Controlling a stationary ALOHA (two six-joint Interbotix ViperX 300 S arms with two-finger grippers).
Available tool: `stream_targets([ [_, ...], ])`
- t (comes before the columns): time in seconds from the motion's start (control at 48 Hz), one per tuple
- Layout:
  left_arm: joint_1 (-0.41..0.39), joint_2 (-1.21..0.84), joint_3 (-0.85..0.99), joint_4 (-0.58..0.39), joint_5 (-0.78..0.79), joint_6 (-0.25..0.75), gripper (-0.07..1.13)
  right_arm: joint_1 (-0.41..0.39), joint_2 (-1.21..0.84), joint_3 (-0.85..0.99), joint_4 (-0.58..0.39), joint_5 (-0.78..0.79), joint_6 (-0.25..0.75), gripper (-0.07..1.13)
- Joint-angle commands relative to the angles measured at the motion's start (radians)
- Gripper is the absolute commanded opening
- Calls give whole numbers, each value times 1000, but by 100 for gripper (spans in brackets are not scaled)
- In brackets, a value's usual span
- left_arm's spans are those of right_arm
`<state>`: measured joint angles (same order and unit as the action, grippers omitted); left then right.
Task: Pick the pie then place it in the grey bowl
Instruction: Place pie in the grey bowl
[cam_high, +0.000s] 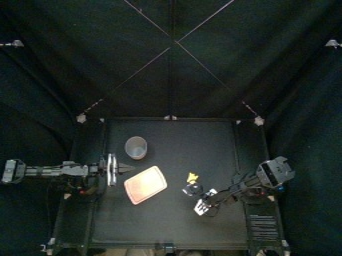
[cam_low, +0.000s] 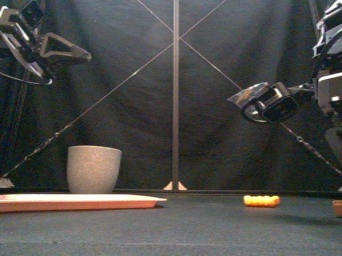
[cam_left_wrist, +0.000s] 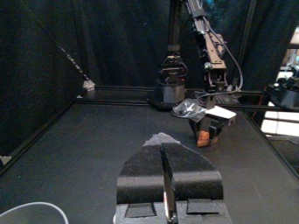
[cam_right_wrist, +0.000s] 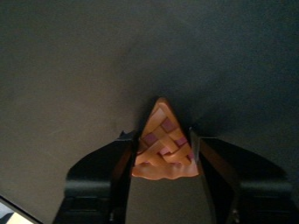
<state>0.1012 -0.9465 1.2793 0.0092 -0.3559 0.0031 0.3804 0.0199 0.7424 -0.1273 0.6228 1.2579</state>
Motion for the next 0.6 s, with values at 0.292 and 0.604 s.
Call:
stream_targets([
  [0.292,3,5,-14,0,-12,0,3,-51,-86,-112,-267,-8,-8,42],
  [0.604,3,5,-17,-2,-12,-2,3,-331,-89,-255,-813,-250,8,42],
])
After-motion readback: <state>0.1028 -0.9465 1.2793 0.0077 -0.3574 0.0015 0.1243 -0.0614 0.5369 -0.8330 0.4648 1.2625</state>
